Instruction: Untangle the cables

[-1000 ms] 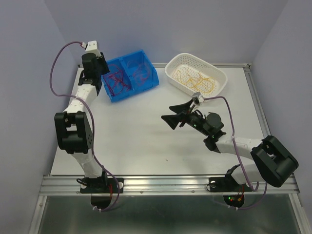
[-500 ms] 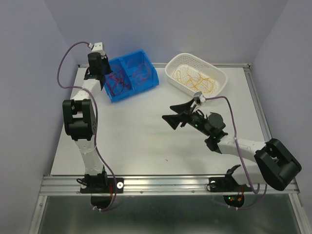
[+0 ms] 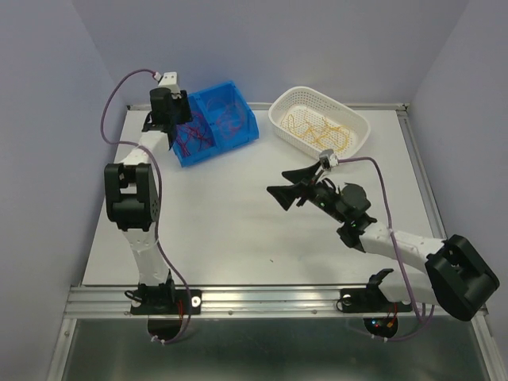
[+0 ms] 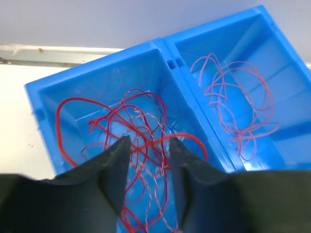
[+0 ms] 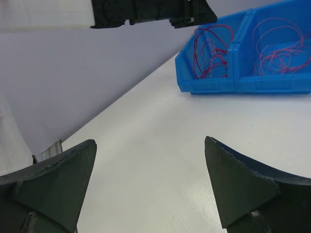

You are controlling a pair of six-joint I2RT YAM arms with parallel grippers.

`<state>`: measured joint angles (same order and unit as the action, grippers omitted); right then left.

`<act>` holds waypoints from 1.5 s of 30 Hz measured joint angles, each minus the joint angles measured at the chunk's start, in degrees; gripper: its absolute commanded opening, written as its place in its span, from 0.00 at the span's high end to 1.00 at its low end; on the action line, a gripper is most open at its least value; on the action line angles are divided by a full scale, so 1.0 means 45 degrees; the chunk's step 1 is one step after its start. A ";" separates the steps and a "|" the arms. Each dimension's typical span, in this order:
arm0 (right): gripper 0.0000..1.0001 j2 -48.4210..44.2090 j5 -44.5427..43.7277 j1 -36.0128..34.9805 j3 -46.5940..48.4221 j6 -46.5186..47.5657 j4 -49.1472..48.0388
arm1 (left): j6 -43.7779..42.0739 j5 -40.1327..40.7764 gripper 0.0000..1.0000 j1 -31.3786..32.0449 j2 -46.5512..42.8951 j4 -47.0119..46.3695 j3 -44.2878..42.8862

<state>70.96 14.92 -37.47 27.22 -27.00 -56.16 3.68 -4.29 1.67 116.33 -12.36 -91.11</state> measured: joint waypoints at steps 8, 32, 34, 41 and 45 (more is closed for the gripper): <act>0.00 -0.2132 -0.1365 0.0000 -0.0359 0.0724 0.2477 | -0.0316 0.0029 0.10 -0.0044 -0.4561 -0.0806 0.2939; 0.00 -0.8718 -0.6863 0.0000 -0.3060 0.0913 0.8461 | -0.0957 -0.0005 0.01 -0.0063 -1.7456 -0.1428 1.4086; 0.00 -0.8704 -0.6960 0.0000 -0.3162 0.0913 0.8641 | -0.0976 -0.0078 0.01 -0.0063 -1.7923 -0.1384 1.4576; 0.00 -0.8704 -0.7053 0.0000 -0.3279 0.0918 0.8714 | -0.1059 -0.0447 0.01 -0.0063 -1.8826 -0.1311 1.5178; 0.00 -0.8864 -0.7082 0.0000 -0.3288 0.0908 0.8714 | -0.1088 -0.0534 0.01 -0.0063 -1.8918 -0.1472 1.5178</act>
<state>31.07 -16.95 -37.47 12.43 -22.92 -16.95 -1.21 -6.70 1.39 31.20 -18.98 -22.81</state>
